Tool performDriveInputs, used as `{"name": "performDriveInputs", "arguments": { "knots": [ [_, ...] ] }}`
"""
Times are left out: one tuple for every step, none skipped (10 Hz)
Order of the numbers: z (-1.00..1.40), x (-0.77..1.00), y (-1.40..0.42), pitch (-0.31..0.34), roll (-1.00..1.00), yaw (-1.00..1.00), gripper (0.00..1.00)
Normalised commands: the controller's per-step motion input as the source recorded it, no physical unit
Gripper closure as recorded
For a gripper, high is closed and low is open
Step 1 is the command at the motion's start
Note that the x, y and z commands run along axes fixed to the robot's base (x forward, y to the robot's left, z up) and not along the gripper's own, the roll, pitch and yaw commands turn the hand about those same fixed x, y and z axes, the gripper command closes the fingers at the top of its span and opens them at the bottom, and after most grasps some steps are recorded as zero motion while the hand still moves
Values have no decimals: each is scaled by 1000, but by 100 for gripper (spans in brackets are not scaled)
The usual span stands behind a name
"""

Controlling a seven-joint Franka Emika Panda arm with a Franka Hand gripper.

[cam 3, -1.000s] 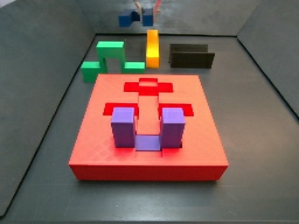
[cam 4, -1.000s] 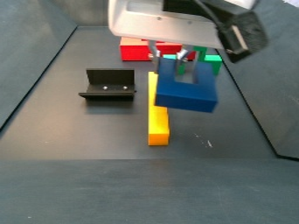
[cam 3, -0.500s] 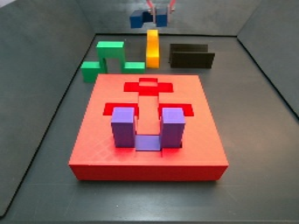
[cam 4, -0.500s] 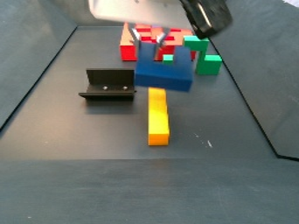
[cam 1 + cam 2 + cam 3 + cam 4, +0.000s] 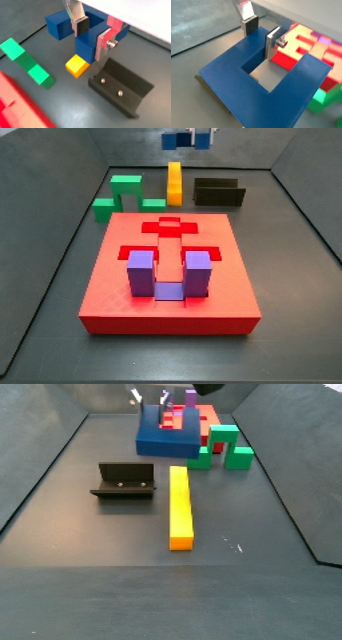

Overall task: Pick up the blue object. Move up. Place the blue object on the fixture. Regrasp the blue object. Move to above the board. Insert the blue object.
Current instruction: Place the blue object on the fixture.

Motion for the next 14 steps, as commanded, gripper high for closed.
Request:
{"name": "performDriveInputs", "arguments": {
  "knots": [
    [9, 749, -129, 0, -811, 0, 100],
    [0, 697, -6, 0, -920, 0, 100],
    [-37, 657, 0, -109, -960, 0, 100],
    [-34, 689, 117, -151, -983, 0, 100],
    [-83, 726, 149, -89, -966, 0, 100],
    [-71, 703, 194, 0, -1000, 0, 100],
    [0, 560, 211, 151, -1000, 0, 100],
    [-31, 474, 143, 49, -920, 129, 100],
    [-74, 660, 51, 194, -671, 94, 100],
    [-60, 669, 40, 100, -731, 57, 100],
    [-97, 663, 0, 71, -637, 20, 100],
    [-223, 840, 0, 83, -246, 0, 100],
    [-434, 783, 0, 0, -74, -166, 100],
    [-534, 754, 0, -23, 0, -234, 100]
  ]
}}
